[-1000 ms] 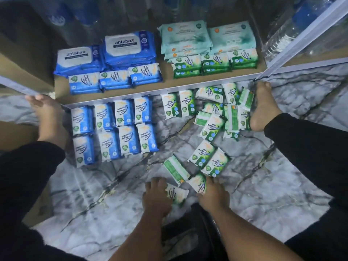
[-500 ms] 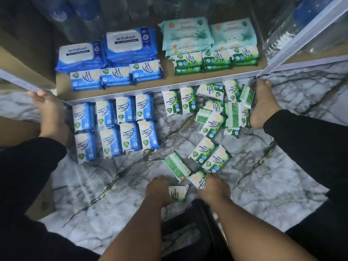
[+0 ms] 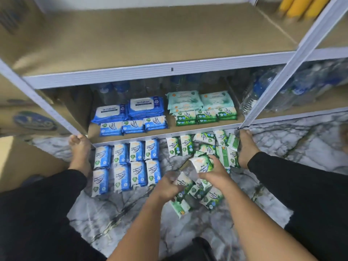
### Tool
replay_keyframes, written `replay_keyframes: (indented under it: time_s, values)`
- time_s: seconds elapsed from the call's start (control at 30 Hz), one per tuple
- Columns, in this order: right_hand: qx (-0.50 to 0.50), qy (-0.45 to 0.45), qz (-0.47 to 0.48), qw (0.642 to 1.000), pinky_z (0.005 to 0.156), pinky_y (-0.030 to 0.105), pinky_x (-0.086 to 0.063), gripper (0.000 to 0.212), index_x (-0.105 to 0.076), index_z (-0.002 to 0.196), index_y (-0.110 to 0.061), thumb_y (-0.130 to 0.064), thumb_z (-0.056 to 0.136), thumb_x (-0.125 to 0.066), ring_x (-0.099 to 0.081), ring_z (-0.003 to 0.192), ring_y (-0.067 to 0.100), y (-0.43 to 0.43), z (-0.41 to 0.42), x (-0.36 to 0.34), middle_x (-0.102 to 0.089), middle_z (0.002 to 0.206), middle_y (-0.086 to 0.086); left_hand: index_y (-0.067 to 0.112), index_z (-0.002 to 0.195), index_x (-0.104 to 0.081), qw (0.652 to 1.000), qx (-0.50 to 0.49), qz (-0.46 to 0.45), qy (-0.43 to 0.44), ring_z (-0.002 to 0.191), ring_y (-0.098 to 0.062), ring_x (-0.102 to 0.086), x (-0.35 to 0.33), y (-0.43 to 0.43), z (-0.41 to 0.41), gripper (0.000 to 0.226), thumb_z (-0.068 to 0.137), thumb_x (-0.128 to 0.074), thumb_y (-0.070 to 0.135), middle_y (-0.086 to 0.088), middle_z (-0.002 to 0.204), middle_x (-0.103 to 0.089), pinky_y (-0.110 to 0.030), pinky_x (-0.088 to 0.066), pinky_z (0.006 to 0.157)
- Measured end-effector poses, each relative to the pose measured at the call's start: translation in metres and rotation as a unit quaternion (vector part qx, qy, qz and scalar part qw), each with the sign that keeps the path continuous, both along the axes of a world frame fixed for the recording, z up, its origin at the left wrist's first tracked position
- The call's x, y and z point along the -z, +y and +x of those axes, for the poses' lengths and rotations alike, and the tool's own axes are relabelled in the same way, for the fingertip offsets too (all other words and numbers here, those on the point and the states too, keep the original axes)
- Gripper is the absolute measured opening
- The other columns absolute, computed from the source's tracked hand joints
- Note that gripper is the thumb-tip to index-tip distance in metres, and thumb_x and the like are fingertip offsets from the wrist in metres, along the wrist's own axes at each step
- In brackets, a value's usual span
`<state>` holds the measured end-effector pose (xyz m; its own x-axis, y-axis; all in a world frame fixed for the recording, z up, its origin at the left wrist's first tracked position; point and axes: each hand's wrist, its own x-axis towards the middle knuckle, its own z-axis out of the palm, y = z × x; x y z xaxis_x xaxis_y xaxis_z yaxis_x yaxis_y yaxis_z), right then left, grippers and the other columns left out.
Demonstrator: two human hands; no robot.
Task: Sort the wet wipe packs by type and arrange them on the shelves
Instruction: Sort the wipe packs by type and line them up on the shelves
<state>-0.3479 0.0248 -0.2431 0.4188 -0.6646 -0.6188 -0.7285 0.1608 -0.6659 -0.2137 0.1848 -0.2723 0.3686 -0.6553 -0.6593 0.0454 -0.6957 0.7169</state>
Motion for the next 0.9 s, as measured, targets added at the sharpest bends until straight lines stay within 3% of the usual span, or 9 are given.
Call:
replay_keyframes:
  time_s: [0.07,0.1,0.17,0.23,0.3,0.4,0.5,0.6,0.9]
  values:
    - [0.013,-0.049,-0.003,0.999,0.090,0.032,-0.044,0.087,-0.036,0.150,-0.033,-0.017,0.080,-0.084,-0.052,0.113,0.018,-0.011,0.005,-0.010,-0.051,0.138,-0.005,0.038,0.157,-0.019,0.995,-0.050,-0.081,0.042,0.115,-0.024,-0.065,-0.016,-0.013,0.007,0.096,0.086,-0.077,0.010,-0.005,0.155,-0.040,-0.036,-0.059,0.089]
    - [0.020,-0.070,-0.004,0.997,0.093,0.032,-0.045,0.081,-0.037,0.149,-0.034,-0.019,0.083,-0.082,-0.054,0.115,0.018,-0.015,0.006,-0.013,-0.053,0.138,-0.005,0.042,0.157,-0.017,0.991,-0.061,-0.106,0.050,0.110,-0.019,-0.066,-0.024,-0.018,0.010,0.096,0.087,-0.075,0.007,-0.005,0.152,-0.043,-0.029,-0.059,0.084]
    - [0.046,-0.106,0.019,0.993,0.094,0.036,-0.049,0.068,-0.042,0.141,-0.037,-0.012,0.088,-0.076,-0.060,0.110,0.018,-0.020,0.005,-0.015,-0.059,0.132,-0.006,0.043,0.153,-0.026,0.989,-0.073,-0.117,0.044,0.079,-0.006,-0.065,-0.039,-0.024,0.014,0.082,0.093,-0.068,0.006,-0.011,0.123,-0.059,-0.016,-0.049,0.057]
    - [0.062,-0.117,0.032,0.991,0.095,0.043,-0.053,0.073,-0.042,0.145,-0.030,-0.001,0.086,-0.073,-0.065,0.104,0.019,-0.021,0.003,-0.014,-0.065,0.126,0.000,0.042,0.145,-0.037,0.989,-0.083,-0.119,0.035,0.053,-0.007,-0.050,-0.044,-0.026,0.016,0.066,0.095,-0.067,0.010,-0.010,0.094,-0.061,-0.020,-0.038,0.044]
    - [0.065,-0.122,0.032,0.990,0.096,0.049,-0.054,0.081,-0.040,0.147,-0.031,0.008,0.083,-0.072,-0.067,0.098,0.018,-0.021,0.001,-0.015,-0.065,0.123,0.005,0.038,0.136,-0.043,0.985,-0.101,-0.136,0.026,0.060,-0.012,-0.055,-0.044,-0.029,0.018,0.059,0.092,-0.072,0.012,-0.005,0.098,-0.064,-0.022,-0.042,0.047]
    - [0.055,-0.137,0.037,0.988,0.098,0.049,-0.051,0.095,-0.037,0.143,-0.050,0.016,0.083,-0.069,-0.065,0.084,0.008,-0.019,-0.001,-0.018,-0.054,0.110,-0.009,0.039,0.126,-0.047,0.978,-0.130,-0.161,0.017,0.077,-0.016,-0.064,-0.042,-0.030,0.018,0.059,0.086,-0.078,0.008,-0.004,0.113,-0.066,-0.023,-0.049,0.057]
    - [0.043,-0.142,0.008,0.989,0.093,0.058,-0.054,0.080,-0.055,0.123,-0.051,0.015,0.081,-0.071,-0.074,0.088,0.021,-0.019,-0.002,-0.011,-0.072,0.106,0.004,0.037,0.129,-0.049,0.977,-0.141,-0.158,0.004,0.087,-0.018,-0.070,-0.040,-0.028,0.021,0.064,0.083,-0.081,0.008,-0.004,0.111,-0.070,-0.024,-0.055,0.061]
    - [0.044,-0.141,-0.004,0.989,0.086,0.055,-0.058,0.076,-0.058,0.106,-0.057,0.011,0.079,-0.075,-0.075,0.091,0.026,-0.020,-0.002,-0.006,-0.072,0.111,0.012,0.034,0.128,-0.050,0.980,-0.135,-0.146,0.016,0.084,-0.024,-0.073,-0.039,-0.023,0.022,0.059,0.086,-0.076,0.002,-0.001,0.098,-0.076,-0.033,-0.053,0.067]
    - [0.038,-0.125,-0.014,0.991,0.085,0.047,-0.060,0.074,-0.054,0.110,-0.057,0.008,0.081,-0.074,-0.072,0.096,0.023,-0.026,0.005,-0.002,-0.068,0.117,0.007,0.032,0.130,-0.053,0.982,-0.142,-0.119,-0.038,0.094,-0.015,-0.070,-0.029,-0.032,0.031,0.067,0.076,-0.088,0.013,0.003,0.114,-0.064,-0.036,-0.062,0.070]
